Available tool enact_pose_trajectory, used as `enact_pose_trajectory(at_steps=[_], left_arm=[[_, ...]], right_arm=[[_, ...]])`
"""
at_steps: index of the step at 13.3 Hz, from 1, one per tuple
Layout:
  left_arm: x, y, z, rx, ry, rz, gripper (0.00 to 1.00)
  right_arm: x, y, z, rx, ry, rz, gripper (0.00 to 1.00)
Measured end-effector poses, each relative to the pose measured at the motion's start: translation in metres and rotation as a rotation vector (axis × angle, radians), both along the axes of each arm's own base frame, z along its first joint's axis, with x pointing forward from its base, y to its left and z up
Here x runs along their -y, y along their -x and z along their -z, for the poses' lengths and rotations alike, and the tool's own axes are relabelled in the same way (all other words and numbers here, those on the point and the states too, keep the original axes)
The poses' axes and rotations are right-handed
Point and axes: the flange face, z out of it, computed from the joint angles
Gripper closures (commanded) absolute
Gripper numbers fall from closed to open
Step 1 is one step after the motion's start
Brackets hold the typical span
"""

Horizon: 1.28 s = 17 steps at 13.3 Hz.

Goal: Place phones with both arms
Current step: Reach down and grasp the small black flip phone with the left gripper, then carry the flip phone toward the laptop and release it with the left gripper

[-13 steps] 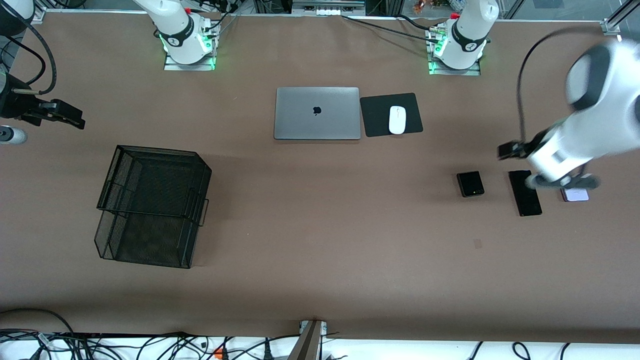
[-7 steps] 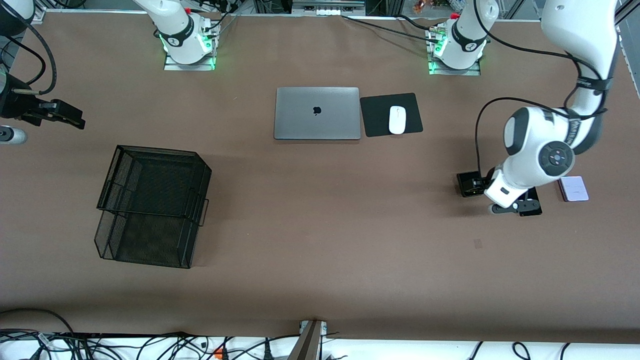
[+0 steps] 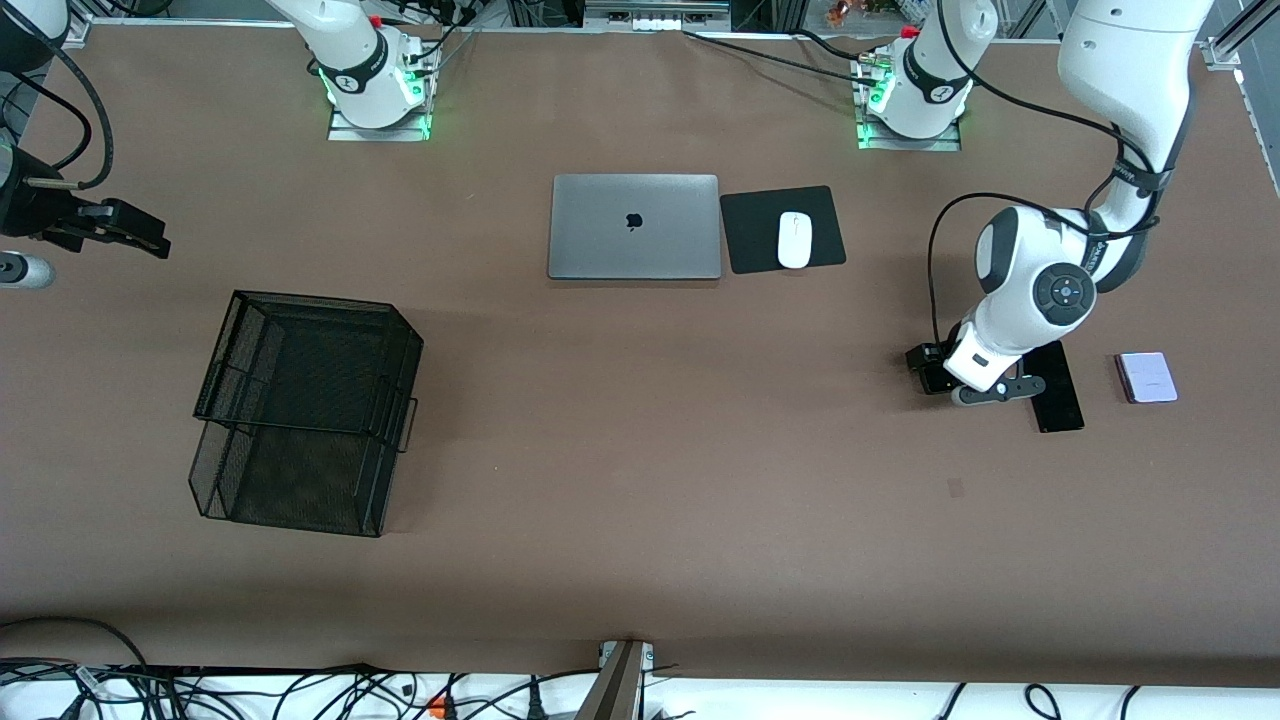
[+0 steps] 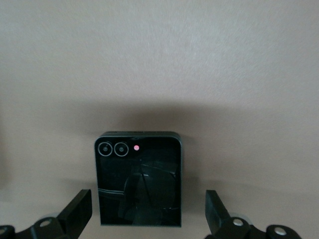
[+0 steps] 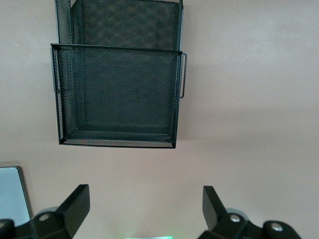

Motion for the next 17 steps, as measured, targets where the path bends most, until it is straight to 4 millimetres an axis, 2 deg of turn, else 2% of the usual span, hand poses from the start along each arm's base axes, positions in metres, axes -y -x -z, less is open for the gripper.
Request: enact_pose_trajectory(at_steps=[3,5,6,7,17], left_arm=[[0.0,0.002,0.015,-0.007,-0.001,0.002,0.0],[-0.002,0.003,0.02,-0.007,-0.004,0.004,0.0],[-0.002,0.003,0.022,-0.008,-0.009,0.013,0.03],[-0.002,0.004,0.024,-0.008,-0.017,0.025,0.02],[-0.003,0.002,0.023,0.002,-0.043,0.069,0.0]], right_arm=[[0.0,0.0,0.0,0.0,0.0,0.0,0.0],[0.0,0.0,0.0,0.0,0.0,0.0,0.0],[0.0,0.0,0.0,0.0,0.0,0.0,0.0],[0.0,0.0,0.0,0.0,0.0,0.0,0.0],[0.0,0.0,0.0,0.0,0.0,0.0,0.0]])
